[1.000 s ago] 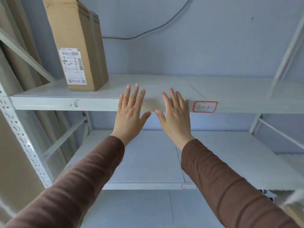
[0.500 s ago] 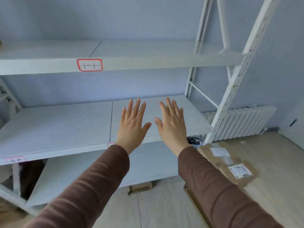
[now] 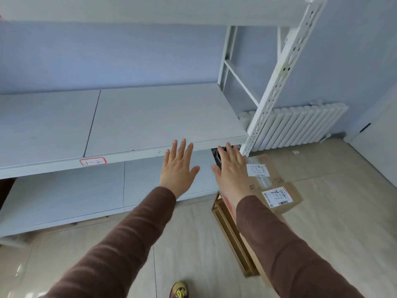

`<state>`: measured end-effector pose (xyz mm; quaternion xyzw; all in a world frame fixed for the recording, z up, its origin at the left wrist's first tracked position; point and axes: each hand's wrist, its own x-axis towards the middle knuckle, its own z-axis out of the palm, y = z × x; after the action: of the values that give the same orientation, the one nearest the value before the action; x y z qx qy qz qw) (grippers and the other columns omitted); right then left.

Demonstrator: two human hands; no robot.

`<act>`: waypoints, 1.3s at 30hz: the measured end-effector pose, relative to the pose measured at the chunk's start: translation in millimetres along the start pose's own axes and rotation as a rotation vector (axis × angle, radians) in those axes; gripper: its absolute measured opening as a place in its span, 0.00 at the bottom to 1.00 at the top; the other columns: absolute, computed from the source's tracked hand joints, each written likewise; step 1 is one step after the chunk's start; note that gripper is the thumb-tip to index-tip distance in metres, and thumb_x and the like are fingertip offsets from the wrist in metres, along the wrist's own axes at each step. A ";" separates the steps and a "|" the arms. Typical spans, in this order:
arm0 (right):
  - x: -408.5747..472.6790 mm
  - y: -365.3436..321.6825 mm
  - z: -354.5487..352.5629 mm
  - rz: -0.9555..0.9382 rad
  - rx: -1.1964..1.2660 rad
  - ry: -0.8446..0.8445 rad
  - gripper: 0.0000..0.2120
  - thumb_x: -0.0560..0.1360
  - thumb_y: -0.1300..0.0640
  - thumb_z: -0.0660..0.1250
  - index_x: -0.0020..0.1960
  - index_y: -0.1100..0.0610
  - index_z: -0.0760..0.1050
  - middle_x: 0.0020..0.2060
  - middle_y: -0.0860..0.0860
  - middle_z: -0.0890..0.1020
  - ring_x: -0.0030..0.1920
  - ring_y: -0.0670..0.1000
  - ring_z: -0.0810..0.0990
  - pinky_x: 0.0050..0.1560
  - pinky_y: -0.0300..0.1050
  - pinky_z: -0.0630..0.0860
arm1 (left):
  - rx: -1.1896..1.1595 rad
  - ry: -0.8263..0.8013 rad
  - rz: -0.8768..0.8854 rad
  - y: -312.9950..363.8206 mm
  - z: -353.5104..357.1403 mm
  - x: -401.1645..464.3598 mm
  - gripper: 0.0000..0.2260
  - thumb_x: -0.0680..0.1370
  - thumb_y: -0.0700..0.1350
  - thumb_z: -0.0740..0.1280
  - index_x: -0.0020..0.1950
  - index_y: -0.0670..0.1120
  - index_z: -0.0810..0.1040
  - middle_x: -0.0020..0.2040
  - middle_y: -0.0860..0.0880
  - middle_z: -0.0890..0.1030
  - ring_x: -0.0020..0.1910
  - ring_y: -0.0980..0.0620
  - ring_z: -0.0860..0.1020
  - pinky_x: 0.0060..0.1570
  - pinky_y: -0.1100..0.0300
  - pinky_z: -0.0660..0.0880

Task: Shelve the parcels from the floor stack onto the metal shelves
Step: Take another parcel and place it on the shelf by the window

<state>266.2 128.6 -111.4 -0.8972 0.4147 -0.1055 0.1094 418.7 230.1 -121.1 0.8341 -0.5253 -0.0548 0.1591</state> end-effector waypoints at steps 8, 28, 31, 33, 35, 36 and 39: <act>5.9 90.4 24.6 -0.016 0.056 -0.081 0.28 0.85 0.47 0.56 0.82 0.51 0.53 0.83 0.53 0.52 0.82 0.56 0.47 0.81 0.59 0.48 | -0.040 -0.070 -0.093 66.3 67.6 9.9 0.32 0.85 0.57 0.56 0.84 0.49 0.46 0.84 0.48 0.41 0.82 0.45 0.36 0.80 0.48 0.39; -3.7 400.8 49.7 -0.011 0.152 -0.275 0.28 0.83 0.52 0.62 0.80 0.57 0.58 0.79 0.58 0.63 0.78 0.60 0.59 0.78 0.57 0.57 | -0.408 -0.213 -0.621 283.0 243.7 0.8 0.34 0.84 0.56 0.59 0.84 0.45 0.48 0.84 0.45 0.47 0.83 0.46 0.46 0.80 0.50 0.49; -6.2 425.7 61.4 0.069 0.118 -0.310 0.30 0.83 0.50 0.61 0.81 0.58 0.56 0.80 0.58 0.61 0.80 0.60 0.57 0.80 0.55 0.55 | -0.480 -0.266 -0.701 293.4 264.2 -1.2 0.34 0.84 0.56 0.60 0.84 0.45 0.47 0.84 0.45 0.49 0.82 0.44 0.52 0.79 0.49 0.54; -6.6 436.9 69.1 0.112 0.119 -0.342 0.31 0.84 0.50 0.60 0.82 0.58 0.53 0.81 0.58 0.58 0.80 0.60 0.54 0.80 0.55 0.54 | -0.507 -0.277 -0.723 297.3 276.1 -3.2 0.34 0.84 0.55 0.60 0.84 0.46 0.47 0.84 0.45 0.51 0.82 0.45 0.54 0.78 0.49 0.55; -5.5 443.0 77.0 0.144 0.134 -0.372 0.32 0.84 0.50 0.60 0.82 0.57 0.51 0.82 0.58 0.55 0.81 0.60 0.52 0.80 0.56 0.54 | -0.536 -0.269 -0.740 299.0 285.2 -3.9 0.34 0.84 0.53 0.61 0.84 0.45 0.47 0.83 0.45 0.53 0.81 0.45 0.56 0.77 0.50 0.57; -4.3 444.7 80.8 0.159 0.141 -0.386 0.32 0.84 0.50 0.60 0.82 0.57 0.50 0.82 0.58 0.54 0.81 0.60 0.52 0.80 0.56 0.55 | -0.551 -0.263 -0.750 299.3 288.5 -3.6 0.33 0.84 0.52 0.61 0.83 0.45 0.47 0.83 0.44 0.55 0.81 0.44 0.58 0.77 0.50 0.58; -2.5 448.1 91.7 0.182 0.142 -0.400 0.33 0.83 0.50 0.61 0.83 0.55 0.49 0.82 0.57 0.53 0.81 0.61 0.52 0.79 0.58 0.57 | -0.561 -0.258 -0.763 298.0 299.1 -3.5 0.34 0.84 0.52 0.61 0.84 0.47 0.45 0.82 0.44 0.56 0.79 0.43 0.60 0.76 0.50 0.60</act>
<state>-32.9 -142.8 -326.3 -0.8492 0.4553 0.0557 0.2614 83.8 52.6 -307.3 0.8784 -0.1627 -0.3516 0.2799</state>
